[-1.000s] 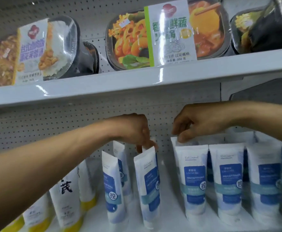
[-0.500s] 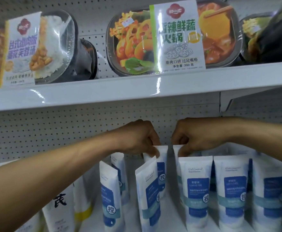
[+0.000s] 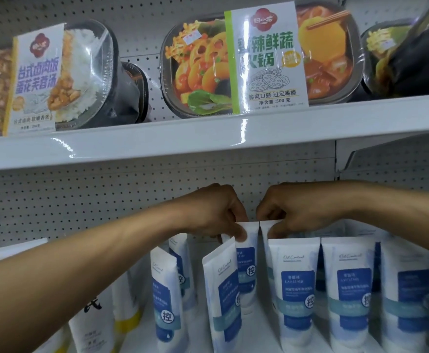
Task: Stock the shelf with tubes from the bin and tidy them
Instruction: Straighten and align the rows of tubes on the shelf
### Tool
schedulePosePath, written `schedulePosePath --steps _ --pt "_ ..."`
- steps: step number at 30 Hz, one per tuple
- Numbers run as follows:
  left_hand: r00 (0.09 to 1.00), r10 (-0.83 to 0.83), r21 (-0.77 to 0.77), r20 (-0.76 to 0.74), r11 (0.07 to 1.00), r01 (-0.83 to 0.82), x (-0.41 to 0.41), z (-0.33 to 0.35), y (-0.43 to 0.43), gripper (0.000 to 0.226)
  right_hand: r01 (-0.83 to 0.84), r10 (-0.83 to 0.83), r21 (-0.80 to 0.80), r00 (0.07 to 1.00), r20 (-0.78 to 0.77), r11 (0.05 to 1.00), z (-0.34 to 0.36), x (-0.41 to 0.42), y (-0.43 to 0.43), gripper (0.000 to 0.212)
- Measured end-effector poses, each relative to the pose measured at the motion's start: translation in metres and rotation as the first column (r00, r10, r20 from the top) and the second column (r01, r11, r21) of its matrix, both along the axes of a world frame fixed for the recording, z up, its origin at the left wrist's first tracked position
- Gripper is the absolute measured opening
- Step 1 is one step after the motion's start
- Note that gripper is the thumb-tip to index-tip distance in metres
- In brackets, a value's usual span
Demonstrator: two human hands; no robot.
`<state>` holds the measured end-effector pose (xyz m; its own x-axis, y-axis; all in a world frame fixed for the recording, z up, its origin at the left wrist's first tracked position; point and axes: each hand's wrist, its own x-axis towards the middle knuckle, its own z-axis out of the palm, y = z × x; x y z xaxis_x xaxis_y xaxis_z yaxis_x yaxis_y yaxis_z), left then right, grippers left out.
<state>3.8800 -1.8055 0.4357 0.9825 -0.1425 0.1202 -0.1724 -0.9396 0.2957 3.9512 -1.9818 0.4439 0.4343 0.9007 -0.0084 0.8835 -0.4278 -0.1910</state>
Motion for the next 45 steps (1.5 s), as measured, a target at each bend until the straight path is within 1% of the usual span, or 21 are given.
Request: schedulePosePath --steps 1,3,12,16,18,20,23,24,26,28,29,30,32,34,36,38,40,43,45 --pt "1.000 0.000 -0.002 -0.001 1.000 0.000 0.000 0.000 0.000 0.014 0.005 -0.005 -0.001 1.000 0.008 1.000 0.000 0.000 0.000 0.004" --pt "1.000 0.002 -0.002 0.004 1.000 -0.002 0.001 -0.001 -0.001 0.014 0.013 -0.013 -0.001 1.000 0.013 1.000 0.000 0.000 -0.001 0.007" --pt "1.000 -0.011 -0.016 -0.008 1.000 0.010 0.000 -0.003 -0.003 0.015 0.025 -0.025 0.005 1.000 0.001 1.000 -0.002 0.000 -0.001 0.009" --pt "1.000 -0.012 0.029 0.006 1.000 0.012 -0.001 -0.001 -0.003 0.017 0.033 -0.033 0.024 0.999 0.006 0.999 0.000 -0.003 -0.001 0.008" --pt "0.998 -0.017 0.046 0.055 0.999 0.014 -0.005 0.003 -0.003 0.019 0.041 -0.043 0.067 0.999 0.030 0.997 0.003 -0.004 -0.004 0.009" --pt "0.987 -0.001 0.088 0.162 0.996 -0.014 -0.012 0.010 -0.004 0.022 0.044 -0.054 0.144 0.996 0.073 0.989 0.006 -0.006 -0.010 0.013" --pt "0.956 0.001 0.094 0.292 0.995 -0.030 -0.034 0.018 -0.009 0.018 0.008 -0.038 0.241 0.992 0.120 0.971 0.008 -0.015 -0.021 0.019" --pt "0.951 0.000 0.097 0.308 0.995 -0.032 -0.042 0.019 -0.011 0.023 -0.007 -0.023 0.254 0.993 0.116 0.967 0.008 -0.020 -0.024 0.019" --pt "0.955 0.031 0.142 0.295 0.987 -0.075 -0.060 0.021 -0.016 0.047 -0.022 0.005 0.233 0.997 0.074 0.972 0.009 -0.031 -0.031 0.023" --pt "0.965 0.097 0.274 0.245 0.947 -0.165 -0.076 0.020 -0.019 0.072 -0.015 0.012 0.135 1.000 0.020 0.991 0.008 -0.041 -0.036 0.035" --pt "0.967 0.130 0.356 0.217 0.912 -0.203 -0.082 0.017 -0.021 0.078 -0.001 0.000 0.073 1.000 0.002 0.997 0.008 -0.045 -0.038 0.038" --pt "0.968 0.156 0.432 0.194 0.873 -0.227 -0.085 0.014 -0.022 0.079 0.016 -0.016 0.013 1.000 -0.004 1.000 0.007 -0.048 -0.040 0.038" --pt "0.969 0.166 0.535 0.180 0.810 -0.238 -0.084 0.005 -0.024 0.070 0.055 -0.054 -0.064 0.998 0.016 0.996 0.002 -0.052 -0.042 0.030" --pt "0.972 0.129 0.549 0.195 0.807 -0.217 -0.081 -0.001 -0.025 0.056 0.090 -0.084 -0.070 0.993 0.082 0.994 -0.004 -0.052 -0.040 0.023" --pt "0.974 0.101 0.519 0.204 0.832 -0.194 -0.077 -0.004 -0.026 0.043 0.113 -0.104 -0.048 0.983 0.151 0.992 -0.010 -0.051 -0.038 0.020" --pt "0.973 0.078 0.497 0.219 0.849 -0.181 -0.072 -0.005 -0.026 0.037 0.130 -0.123 -0.030 0.978 0.169 0.991 -0.012 -0.051 -0.037 0.020" --pt "0.973 0.062 0.461 0.223 0.873 -0.161 -0.068 -0.006 -0.025 0.034 0.138 -0.132 -0.028 0.978 0.165 0.990 -0.013 -0.050 -0.038 0.020" --pt "0.982 0.065 0.366 0.179 0.922 -0.128 -0.063 -0.008 -0.024 0.032 0.134 -0.127 -0.027 0.975 0.182 0.991 -0.013 -0.049 -0.038 0.022" --pt "0.985 0.068 0.330 0.161 0.936 -0.119 -0.060 -0.008 -0.023 0.031 0.134 -0.128 -0.023 0.977 0.170 0.991 -0.013 -0.049 -0.038 0.022"
